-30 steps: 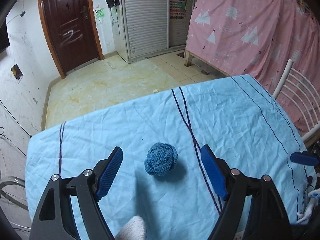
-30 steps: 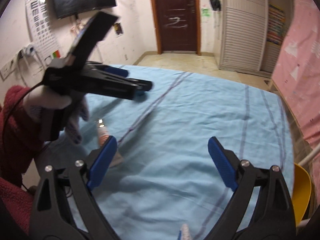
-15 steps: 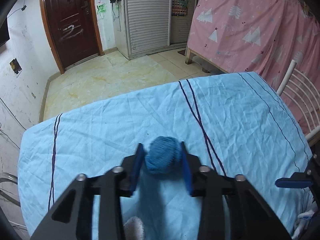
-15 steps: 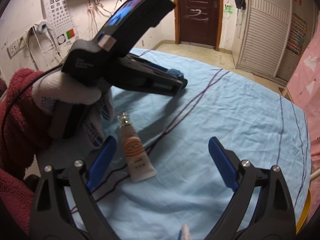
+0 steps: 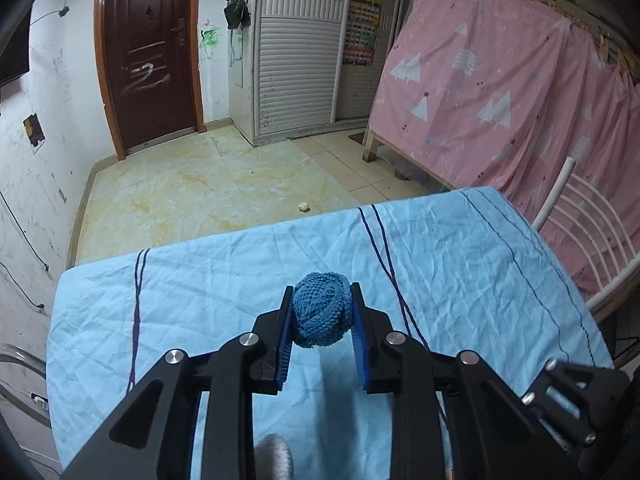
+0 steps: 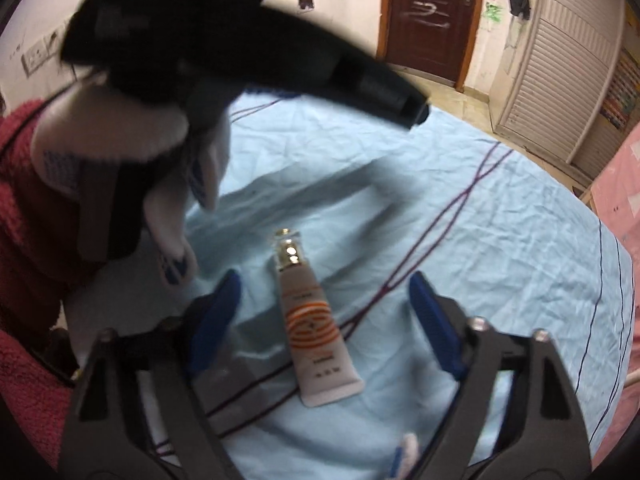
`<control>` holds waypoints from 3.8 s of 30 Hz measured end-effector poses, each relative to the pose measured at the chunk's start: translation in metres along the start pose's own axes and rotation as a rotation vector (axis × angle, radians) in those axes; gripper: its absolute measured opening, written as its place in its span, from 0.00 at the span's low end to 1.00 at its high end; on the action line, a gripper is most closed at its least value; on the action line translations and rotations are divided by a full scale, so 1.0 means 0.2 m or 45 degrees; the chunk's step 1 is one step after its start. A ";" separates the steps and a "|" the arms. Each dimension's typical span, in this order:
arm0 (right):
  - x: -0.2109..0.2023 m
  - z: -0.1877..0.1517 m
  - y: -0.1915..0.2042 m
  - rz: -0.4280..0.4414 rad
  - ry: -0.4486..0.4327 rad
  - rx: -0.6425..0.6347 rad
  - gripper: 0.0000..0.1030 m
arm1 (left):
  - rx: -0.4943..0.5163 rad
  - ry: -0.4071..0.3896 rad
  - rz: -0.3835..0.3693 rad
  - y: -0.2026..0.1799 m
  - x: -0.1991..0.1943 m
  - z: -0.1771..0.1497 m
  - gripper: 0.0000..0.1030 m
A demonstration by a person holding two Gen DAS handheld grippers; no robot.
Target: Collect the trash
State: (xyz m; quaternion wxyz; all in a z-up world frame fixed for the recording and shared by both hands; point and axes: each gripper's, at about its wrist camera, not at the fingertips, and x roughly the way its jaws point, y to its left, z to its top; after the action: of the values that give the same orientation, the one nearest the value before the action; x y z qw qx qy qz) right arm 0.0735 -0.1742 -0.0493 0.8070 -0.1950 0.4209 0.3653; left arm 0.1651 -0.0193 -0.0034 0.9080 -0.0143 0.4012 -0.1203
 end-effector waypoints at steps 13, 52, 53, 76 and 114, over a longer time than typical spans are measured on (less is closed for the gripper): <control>-0.02 0.02 0.11 -0.027 -0.035 -0.043 0.19 | -0.026 -0.031 0.002 0.02 -0.02 0.00 0.16; -0.93 -0.64 -0.84 -0.163 -0.700 0.715 0.18 | 0.263 -0.019 -0.036 -0.88 -0.01 0.13 0.16; -0.95 -0.66 -0.86 -0.172 -0.714 0.735 0.18 | 0.265 -0.015 -0.050 -0.91 0.00 0.13 0.16; -1.16 -1.20 -1.35 -0.460 -0.823 1.045 0.19 | 0.466 0.082 -0.401 -1.82 0.25 0.09 0.16; -1.09 -1.10 -1.19 -0.590 -0.811 0.984 0.66 | 0.242 -0.027 -0.396 -1.58 0.10 0.06 0.71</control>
State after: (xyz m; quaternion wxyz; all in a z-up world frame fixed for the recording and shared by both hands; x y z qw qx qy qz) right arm 0.0530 -0.5607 0.0076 0.9667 0.1480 0.2055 0.0378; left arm 0.1214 -0.3317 0.0280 0.8799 0.0084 0.3715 -0.2963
